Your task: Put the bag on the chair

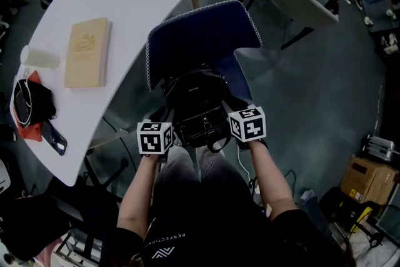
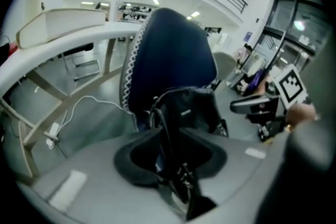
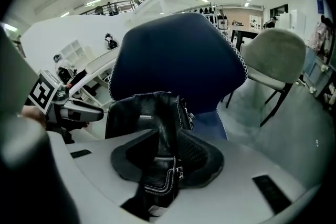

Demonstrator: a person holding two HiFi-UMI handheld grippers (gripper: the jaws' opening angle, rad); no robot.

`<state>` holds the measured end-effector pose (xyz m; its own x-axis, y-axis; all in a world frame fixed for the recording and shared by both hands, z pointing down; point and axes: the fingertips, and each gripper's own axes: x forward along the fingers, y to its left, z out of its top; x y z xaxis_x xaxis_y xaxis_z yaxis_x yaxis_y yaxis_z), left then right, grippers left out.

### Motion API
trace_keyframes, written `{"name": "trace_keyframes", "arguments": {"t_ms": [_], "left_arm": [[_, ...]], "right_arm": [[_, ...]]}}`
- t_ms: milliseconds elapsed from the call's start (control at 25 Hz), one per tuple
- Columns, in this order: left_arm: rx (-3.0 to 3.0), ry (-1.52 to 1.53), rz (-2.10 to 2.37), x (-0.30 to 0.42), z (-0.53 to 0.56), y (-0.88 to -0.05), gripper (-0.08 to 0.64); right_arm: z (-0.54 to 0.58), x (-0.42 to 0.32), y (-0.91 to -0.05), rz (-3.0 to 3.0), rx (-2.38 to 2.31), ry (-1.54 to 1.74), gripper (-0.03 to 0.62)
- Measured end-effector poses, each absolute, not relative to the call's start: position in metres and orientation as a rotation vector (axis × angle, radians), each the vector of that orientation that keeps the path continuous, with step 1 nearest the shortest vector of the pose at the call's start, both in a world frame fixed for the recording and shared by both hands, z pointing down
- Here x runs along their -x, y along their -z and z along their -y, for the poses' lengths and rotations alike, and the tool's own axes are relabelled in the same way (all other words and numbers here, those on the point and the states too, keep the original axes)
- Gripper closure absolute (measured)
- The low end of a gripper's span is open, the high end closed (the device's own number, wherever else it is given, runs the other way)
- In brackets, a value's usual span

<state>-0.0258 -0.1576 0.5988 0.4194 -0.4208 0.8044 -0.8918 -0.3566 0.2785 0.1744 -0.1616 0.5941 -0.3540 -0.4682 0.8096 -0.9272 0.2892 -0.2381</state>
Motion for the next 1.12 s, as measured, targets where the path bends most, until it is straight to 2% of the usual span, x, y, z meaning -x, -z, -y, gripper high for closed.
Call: {"name": "trace_keyframes", "arguments": {"t_ms": [200, 440, 1120], "left_arm": [[-1.98, -0.812, 1.081, 0.023, 0.153, -0.581, 0.471], [-2.009, -0.793, 1.071, 0.023, 0.15, -0.565, 0.507], [-2.101, -0.797, 1.041, 0.026, 0.156, -0.531, 0.535]], "right_arm": [[0.155, -0.169, -0.578, 1.949, -1.285, -0.945, 0.553], [0.143, -0.161, -0.565, 1.948, -1.302, -0.943, 0.589], [0.135, -0.158, -0.534, 1.922, -1.399, -0.922, 0.594]]}}
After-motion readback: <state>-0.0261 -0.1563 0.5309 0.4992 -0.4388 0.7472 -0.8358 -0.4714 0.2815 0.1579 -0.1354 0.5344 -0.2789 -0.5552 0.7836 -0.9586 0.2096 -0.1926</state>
